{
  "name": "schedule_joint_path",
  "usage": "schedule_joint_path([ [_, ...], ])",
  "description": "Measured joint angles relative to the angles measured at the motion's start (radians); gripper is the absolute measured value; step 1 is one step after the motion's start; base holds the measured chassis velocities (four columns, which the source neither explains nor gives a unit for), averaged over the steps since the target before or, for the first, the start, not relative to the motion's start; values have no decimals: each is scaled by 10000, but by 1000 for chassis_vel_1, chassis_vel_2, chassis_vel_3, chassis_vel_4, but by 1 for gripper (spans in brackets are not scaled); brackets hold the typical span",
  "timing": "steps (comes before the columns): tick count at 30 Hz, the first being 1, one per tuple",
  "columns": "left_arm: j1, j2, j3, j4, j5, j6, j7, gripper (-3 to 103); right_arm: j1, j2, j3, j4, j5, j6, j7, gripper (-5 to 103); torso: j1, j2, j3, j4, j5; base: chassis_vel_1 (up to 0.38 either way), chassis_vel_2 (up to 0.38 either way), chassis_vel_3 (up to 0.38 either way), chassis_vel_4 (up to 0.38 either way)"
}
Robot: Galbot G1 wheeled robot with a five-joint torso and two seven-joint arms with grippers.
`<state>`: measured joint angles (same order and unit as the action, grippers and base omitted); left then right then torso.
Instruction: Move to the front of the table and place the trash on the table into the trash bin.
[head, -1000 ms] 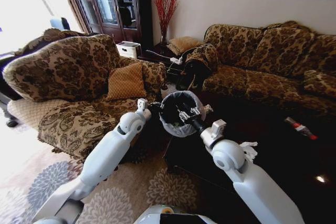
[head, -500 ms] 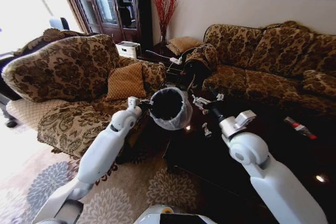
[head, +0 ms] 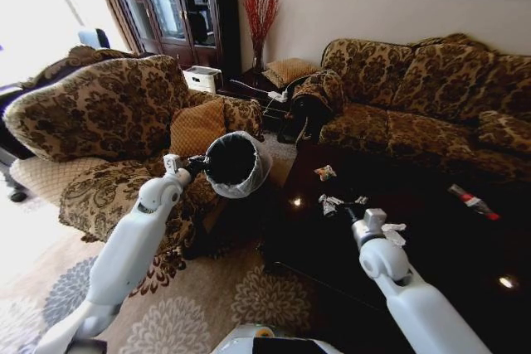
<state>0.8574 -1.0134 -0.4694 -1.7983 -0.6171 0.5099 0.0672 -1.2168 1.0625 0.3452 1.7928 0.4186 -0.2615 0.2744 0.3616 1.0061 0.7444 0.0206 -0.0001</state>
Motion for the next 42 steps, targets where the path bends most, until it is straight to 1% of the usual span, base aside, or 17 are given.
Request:
schedule_joint_path([
  [1, 164, 2, -126, -105, 3, 8, -11, 2, 31, 151, -10, -519, -228, 189, -148, 100, 1, 0, 0, 0, 4, 0, 0, 0, 0],
  [2, 164, 2, -126, -105, 3, 8, -11, 2, 31, 151, -10, -519, -228, 189, -148, 100, 1, 0, 0, 0, 4, 0, 0, 0, 0],
  [4, 501, -31, -375, -248, 41, 3, -26, 2, 234, 358, -8, -1375, -407, 553, -511, 100, 0, 1, 0, -3, 0, 0, 0, 0, 0],
  [6, 591, -67, -467, -296, 57, -2, -30, 2, 378, 410, -8, -1701, -444, 726, -618, 100, -1, 1, 0, -3, 0, 0, 0, 0, 0],
  [9, 776, -184, -700, -509, 86, -10, -44, 2, 957, 583, -44, -2668, -533, 1278, -963, 100, 0, 0, 0, -1, 0, 0, 0, 0, 0],
  [10, 776, -184, -700, -509, 86, -10, -44, 2, 957, 583, -44, -2668, -533, 1278, -963, 100, 0, 0, 0, -1, 0, 0, 0, 0, 0],
  [14, 866, -218, -780, -655, 115, -10, -69, 2, 1497, 752, -260, -3553, -564, 1511, -1483, 100, 2, 0, 0, -2, 0, 0, 0, 0, 0],
  [19, 877, -267, -766, -720, 131, -4, -109, 2, 1842, 936, -298, -4288, -538, 1727, -1769, 100, 0, 1, 0, -2, 0, 0, 0, 0, 0],
  [23, 972, -295, -800, -865, 140, 15, -139, 2, 2180, 1168, -328, -5000, -694, 2105, -2080, 101, 2, 0, 0, -3, -2, 0, 0, 0, 0],
  [25, 1070, -306, -932, -939, 145, 18, -135, 2, 2264, 1245, -360, -5203, -783, 2263, -2247, 92, 0, 1, -1, -3, -4, 0, 0, 0, 0],
  [26, 1070, -306, -932, -939, 145, 18, -135, 2, 2264, 1245, -360, -5203, -783, 2263, -2247, 92, 0, 1, -1, -3, -4, 0, 0, 0, 0],
  [29, 1190, -367, -1021, -966, 163, 20, -129, 2, 2313, 1300, -424, -5356, -849, 2385, -2392, 76, -3, 2, -2, -3, -6, 0, 0, 0, 0],
  [30, 1190, -367, -1021, -966, 163, 20, -129, 2, 2313, 1300, -424, -5356, -849, 2385, -2392, 76, -3, 2, -2, -3, -6, 0, 0, 0, 0],
  [33, 1290, -412, -1043, -1076, 175, 21, -132, 2, 2398, 1371, -428, -5529, -887, 2483, -2412, 60, -2, 2, -3, 0, -2, 0, 0, 0, 0],
  [35, 1306, -413, -1044, -1097, 175, 24, -133, 2, 2400, 1376, -429, -5531, -887, 2487, -2412, 60, -2, 2, -2, 0, 0, 0, 0, 0, 0],
  [37, 1349, -425, -1045, -1157, 176, 39, -136, 2, 2379, 1378, -421, -5477, -888, 2486, -2369, 48, -1, 2, -1, 2, 2, 0, 0, 0, 0],
  [42, 1384, -453, -1045, -1194, 179, 47, -139, 2, 2253, 1356, -416, -5300, -887, 2440, -2276, 42, 1, 0, 0, -1, 2, 0, 0, 0, 0],
])
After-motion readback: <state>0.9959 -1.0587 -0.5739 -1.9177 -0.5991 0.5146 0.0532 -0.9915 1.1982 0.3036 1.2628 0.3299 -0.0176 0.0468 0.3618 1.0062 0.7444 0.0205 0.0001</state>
